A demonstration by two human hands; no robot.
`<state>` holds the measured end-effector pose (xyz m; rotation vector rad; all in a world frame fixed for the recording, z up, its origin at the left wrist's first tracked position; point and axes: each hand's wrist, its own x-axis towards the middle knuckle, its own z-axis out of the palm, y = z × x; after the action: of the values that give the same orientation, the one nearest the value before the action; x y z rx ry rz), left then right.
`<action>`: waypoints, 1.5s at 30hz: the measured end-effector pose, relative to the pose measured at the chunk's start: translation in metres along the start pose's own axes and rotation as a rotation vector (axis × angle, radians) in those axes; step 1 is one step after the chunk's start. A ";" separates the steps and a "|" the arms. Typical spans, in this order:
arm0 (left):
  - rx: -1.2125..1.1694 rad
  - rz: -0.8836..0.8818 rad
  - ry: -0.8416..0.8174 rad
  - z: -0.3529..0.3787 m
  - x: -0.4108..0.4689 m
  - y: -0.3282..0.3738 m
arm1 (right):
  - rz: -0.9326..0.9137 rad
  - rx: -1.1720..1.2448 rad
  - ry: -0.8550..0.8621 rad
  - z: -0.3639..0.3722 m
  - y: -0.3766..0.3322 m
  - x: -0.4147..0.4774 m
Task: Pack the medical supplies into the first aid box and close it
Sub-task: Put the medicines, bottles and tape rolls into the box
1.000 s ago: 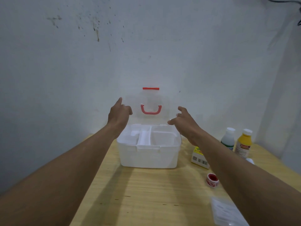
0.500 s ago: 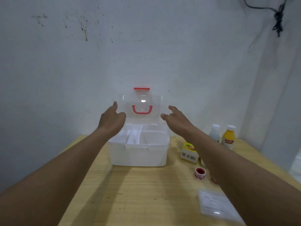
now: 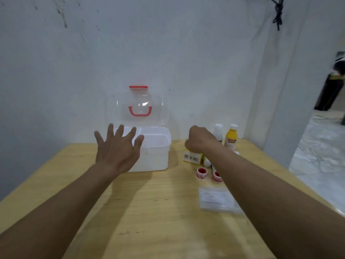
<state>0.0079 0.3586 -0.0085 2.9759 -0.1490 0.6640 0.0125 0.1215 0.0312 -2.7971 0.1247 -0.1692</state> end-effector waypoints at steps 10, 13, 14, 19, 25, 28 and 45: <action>-0.015 -0.023 -0.008 0.006 -0.006 0.002 | -0.009 -0.219 0.048 0.029 0.014 0.000; -0.022 -0.030 -0.012 0.007 -0.006 0.002 | -0.006 -0.233 0.053 0.028 0.015 0.000; -0.023 -0.031 -0.012 0.007 -0.006 0.002 | -0.004 -0.215 0.041 0.027 0.014 0.000; -0.021 -0.031 -0.019 0.007 -0.005 0.002 | -0.008 -0.129 0.013 0.025 0.010 0.000; -0.088 -0.010 -0.001 0.006 -0.006 0.000 | 0.021 -0.129 0.049 0.034 0.009 0.003; -0.144 -0.019 0.093 0.004 -0.006 -0.004 | 0.071 -0.044 0.048 0.036 0.006 0.008; -0.138 -0.114 0.006 0.007 -0.009 -0.012 | -0.183 0.153 0.288 -0.086 -0.034 -0.010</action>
<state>0.0039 0.3701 -0.0196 2.8255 -0.0237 0.6224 -0.0064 0.1266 0.1221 -2.6135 -0.0737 -0.5999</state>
